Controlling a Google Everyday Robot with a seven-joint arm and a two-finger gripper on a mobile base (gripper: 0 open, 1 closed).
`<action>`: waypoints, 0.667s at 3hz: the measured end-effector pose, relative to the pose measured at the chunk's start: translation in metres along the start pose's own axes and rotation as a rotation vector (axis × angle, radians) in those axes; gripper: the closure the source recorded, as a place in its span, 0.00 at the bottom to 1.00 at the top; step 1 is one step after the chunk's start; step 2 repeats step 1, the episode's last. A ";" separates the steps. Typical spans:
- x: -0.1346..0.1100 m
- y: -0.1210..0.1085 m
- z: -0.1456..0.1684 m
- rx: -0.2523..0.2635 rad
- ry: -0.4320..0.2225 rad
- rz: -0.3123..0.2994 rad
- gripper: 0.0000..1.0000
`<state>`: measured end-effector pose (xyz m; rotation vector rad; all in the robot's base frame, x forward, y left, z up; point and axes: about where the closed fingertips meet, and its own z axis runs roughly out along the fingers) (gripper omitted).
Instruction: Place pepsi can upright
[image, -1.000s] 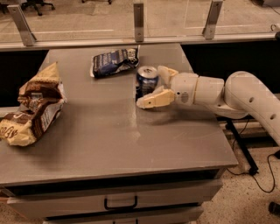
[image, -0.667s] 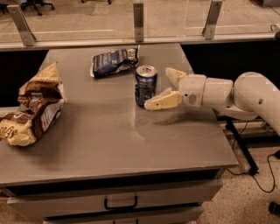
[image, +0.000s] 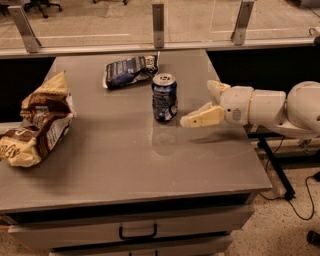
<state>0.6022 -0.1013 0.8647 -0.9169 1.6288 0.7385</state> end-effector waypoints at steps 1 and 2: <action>0.001 -0.001 -0.001 0.002 0.003 0.002 0.00; 0.001 -0.001 -0.001 0.002 0.003 0.002 0.00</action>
Offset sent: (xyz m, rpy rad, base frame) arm 0.0000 0.0000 0.0000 0.0000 0.0000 0.0000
